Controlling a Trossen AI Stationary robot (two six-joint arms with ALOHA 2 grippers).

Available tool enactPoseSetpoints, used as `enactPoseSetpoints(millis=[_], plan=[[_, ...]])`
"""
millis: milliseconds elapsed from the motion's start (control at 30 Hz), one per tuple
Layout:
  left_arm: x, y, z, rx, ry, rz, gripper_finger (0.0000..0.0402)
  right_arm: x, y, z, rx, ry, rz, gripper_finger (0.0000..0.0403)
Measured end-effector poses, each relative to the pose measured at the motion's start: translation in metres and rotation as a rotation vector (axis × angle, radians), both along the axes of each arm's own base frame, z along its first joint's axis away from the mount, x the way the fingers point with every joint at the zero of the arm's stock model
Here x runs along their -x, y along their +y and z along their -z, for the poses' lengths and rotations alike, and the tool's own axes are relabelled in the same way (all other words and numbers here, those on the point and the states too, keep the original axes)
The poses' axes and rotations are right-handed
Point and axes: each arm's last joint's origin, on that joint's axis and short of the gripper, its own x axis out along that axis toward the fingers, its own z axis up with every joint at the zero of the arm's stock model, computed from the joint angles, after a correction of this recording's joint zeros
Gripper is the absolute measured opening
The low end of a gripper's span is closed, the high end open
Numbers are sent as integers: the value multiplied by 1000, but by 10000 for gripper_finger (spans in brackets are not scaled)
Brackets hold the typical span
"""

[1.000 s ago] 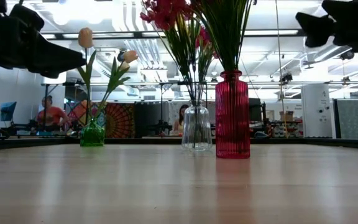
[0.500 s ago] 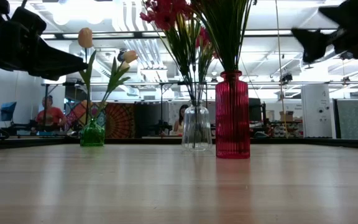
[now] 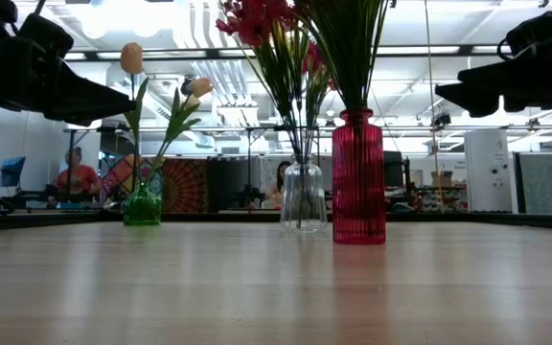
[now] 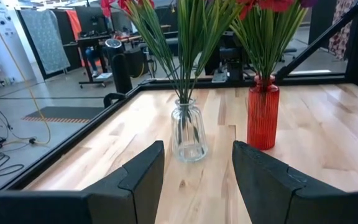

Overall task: Sort flowers into vase by color
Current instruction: Return to Home Position

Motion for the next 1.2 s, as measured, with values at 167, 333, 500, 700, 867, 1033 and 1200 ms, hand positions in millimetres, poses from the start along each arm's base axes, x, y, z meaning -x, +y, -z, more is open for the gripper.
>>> enactPoseSetpoints(millis=[167,333,500,700,867,1033,1200], plan=[[0,0,1,-2,9,0,173,0,0,0,29,4,2,341],[-1,0,1,-3,15,0,173,0,0,0,36,5,3,341],[-1,0,1,-3,16,0,173,0,2,0,25,6,-8,341],[-1,0,2,-4,22,0,173,-2,7,0,8,4,-71,341],[-2,0,3,-5,27,0,173,-3,7,1,-5,13,-71,341],[-2,0,3,-6,28,0,173,-3,7,1,-7,18,-71,341],[-2,0,3,-6,29,0,173,-3,7,1,-7,17,-71,341]])
